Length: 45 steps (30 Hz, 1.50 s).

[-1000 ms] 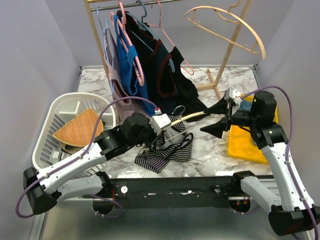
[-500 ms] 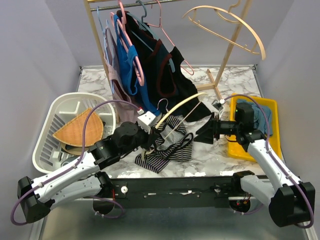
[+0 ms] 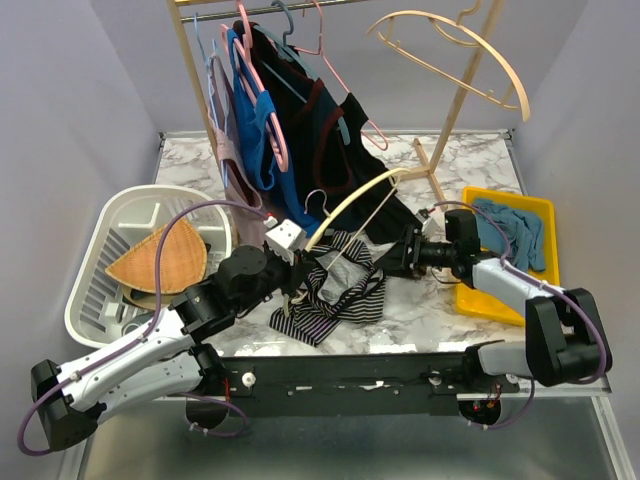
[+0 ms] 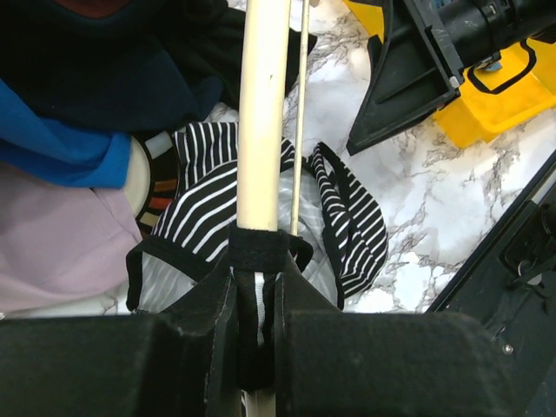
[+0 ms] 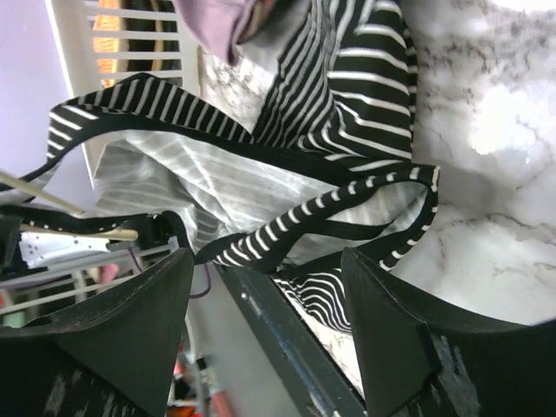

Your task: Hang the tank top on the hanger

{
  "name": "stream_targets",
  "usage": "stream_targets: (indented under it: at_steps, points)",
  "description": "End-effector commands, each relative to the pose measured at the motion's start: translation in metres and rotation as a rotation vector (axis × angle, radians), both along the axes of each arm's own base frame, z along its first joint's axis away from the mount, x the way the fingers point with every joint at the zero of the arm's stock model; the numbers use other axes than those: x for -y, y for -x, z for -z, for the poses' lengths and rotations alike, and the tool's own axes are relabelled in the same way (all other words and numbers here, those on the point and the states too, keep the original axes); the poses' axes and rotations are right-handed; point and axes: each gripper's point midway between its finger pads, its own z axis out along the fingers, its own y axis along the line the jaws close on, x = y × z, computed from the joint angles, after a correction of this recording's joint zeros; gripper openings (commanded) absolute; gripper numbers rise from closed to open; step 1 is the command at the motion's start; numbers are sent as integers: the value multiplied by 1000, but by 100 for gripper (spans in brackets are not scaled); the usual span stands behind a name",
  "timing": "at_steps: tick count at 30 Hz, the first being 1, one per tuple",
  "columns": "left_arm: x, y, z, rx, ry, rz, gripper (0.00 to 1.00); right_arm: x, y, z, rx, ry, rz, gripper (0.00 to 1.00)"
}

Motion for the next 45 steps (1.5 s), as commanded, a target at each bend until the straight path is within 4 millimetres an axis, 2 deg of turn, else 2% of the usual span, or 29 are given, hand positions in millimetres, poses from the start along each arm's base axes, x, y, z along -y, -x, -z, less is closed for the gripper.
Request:
stream_targets:
  at_steps: [1, 5, 7, 8, 9, 10, 12, 14, 17, 18, 20, 24, 26, 28, 29, 30, 32, 33, 34, 35, 36, 38, 39, 41, 42, 43, 45]
  points:
    - [-2, -8, -17, 48, 57, -41, 0, -12, -1, 17, -111, -4, 13, 76]
    - [-1, -8, -18, 48, 58, -39, 0, -25, 4, 29, -167, 11, -27, 75]
    - [-1, -7, -20, 52, 63, -33, 0, -27, 4, 38, -200, 18, -34, 72]
    - [-1, -7, -20, 53, 64, -33, 0, -31, 0, 35, -191, 9, -48, 69]
    - [-1, -7, -20, 53, 64, -30, 0, -33, -1, 36, -190, 2, -64, 59]
    - [-1, -7, -21, 57, 64, -27, 0, -36, 0, 32, -194, -23, -90, 53]
    - [-1, -6, -18, 54, 54, -23, 0, -41, -3, 27, -188, -47, -113, 45]
    - [-1, -6, -18, 53, 47, -23, 0, -43, -3, 22, -167, -59, -128, 41]
    - [-1, -6, -19, 55, 48, -22, 0, -41, -2, 23, -147, -49, -121, 27]
    - [0, -6, -18, 54, 48, -18, 0, -41, -2, 23, -141, -45, -120, 25]
    - [0, -5, -18, 51, 50, -15, 0, -41, -3, 22, -141, -44, -119, 25]
    - [0, -3, -18, 44, 59, -10, 0, -40, -7, 29, -153, -20, -109, 48]
    - [-1, -1, -17, 41, 59, -6, 0, -40, -8, 33, -160, -15, -108, 47]
    - [-3, 1, -17, 44, 61, 1, 0, -41, -8, 32, -157, -20, -118, 39]
    - [-4, 3, -15, 43, 53, 6, 0, -41, -10, 28, -141, -27, -123, 35]
    - [-5, 4, -15, 49, 47, 13, 0, -42, -9, 24, -127, -35, -130, 19]
    - [-8, 7, -12, 47, 22, 23, 0, -40, -12, 6, -62, -59, -140, 4]
    - [-10, 8, -14, 57, 20, 27, 0, -37, -15, 0, -38, -62, -129, 1]
    - [-12, 9, -14, 70, 4, 34, 0, -33, -17, -6, -6, -60, -119, 1]
    - [-13, 10, -13, 76, -4, 38, 0, -27, -19, -21, 55, -68, -102, 0]
    - [-16, 11, -15, 87, -6, 42, 0, -16, -27, -27, 86, -66, -60, 0]
    - [-19, 11, -17, 109, -18, 48, 0, -1, -31, -39, 146, -67, -19, 1]
    - [-20, 12, -16, 111, -22, 54, 0, 14, -37, -56, 209, -72, 30, 1]
    - [-21, 11, -19, 121, -27, 60, 0, 29, -38, -69, 260, -70, 66, 1]
    - [-20, 12, -21, 125, -24, 70, 0, 41, -41, -85, 323, -64, 100, 0]
    - [-20, 12, -24, 131, -24, 74, 0, 45, -39, -92, 366, -56, 91, 1]
    - [-20, 11, -26, 140, -29, 80, 0, 69, -45, -110, 412, -39, 156, 0]
